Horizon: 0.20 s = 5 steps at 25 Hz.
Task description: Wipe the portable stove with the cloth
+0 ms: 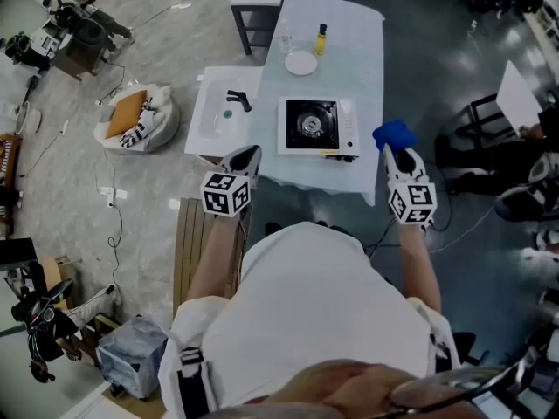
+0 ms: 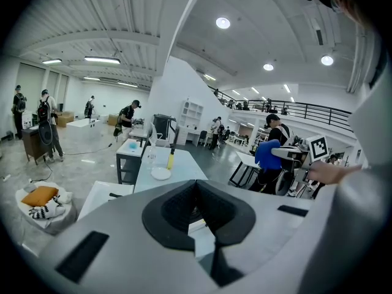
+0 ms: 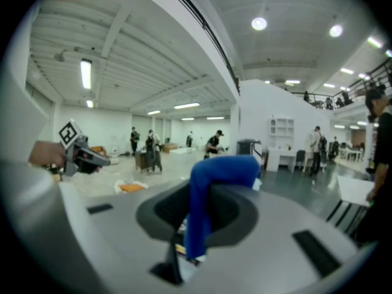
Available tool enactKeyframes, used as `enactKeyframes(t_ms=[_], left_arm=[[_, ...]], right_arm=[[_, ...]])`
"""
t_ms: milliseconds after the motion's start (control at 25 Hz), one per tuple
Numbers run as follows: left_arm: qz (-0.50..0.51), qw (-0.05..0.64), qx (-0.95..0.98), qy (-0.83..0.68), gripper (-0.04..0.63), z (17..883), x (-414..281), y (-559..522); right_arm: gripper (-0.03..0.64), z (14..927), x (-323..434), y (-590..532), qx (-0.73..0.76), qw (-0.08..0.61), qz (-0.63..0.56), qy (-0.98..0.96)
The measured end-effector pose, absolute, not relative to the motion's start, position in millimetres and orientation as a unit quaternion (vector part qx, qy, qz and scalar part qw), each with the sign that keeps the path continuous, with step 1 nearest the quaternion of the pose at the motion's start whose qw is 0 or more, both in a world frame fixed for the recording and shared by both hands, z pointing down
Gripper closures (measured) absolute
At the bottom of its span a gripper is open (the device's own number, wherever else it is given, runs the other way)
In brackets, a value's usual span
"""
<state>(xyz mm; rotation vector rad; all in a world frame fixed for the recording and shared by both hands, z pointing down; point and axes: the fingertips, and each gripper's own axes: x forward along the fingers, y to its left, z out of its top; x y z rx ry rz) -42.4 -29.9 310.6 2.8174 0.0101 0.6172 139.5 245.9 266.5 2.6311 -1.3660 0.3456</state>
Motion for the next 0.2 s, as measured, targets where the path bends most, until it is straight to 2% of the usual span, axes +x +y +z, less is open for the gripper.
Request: enactKeyframes(t_ms=[200], left_arm=[[0.212, 0.129, 0.969, 0.004, 0.563, 310.8, -44.8, -28.2]], right_arm=[[0.535, 266.4, 137.9, 244.5, 0.880, 0.070, 0.115, -0.456]])
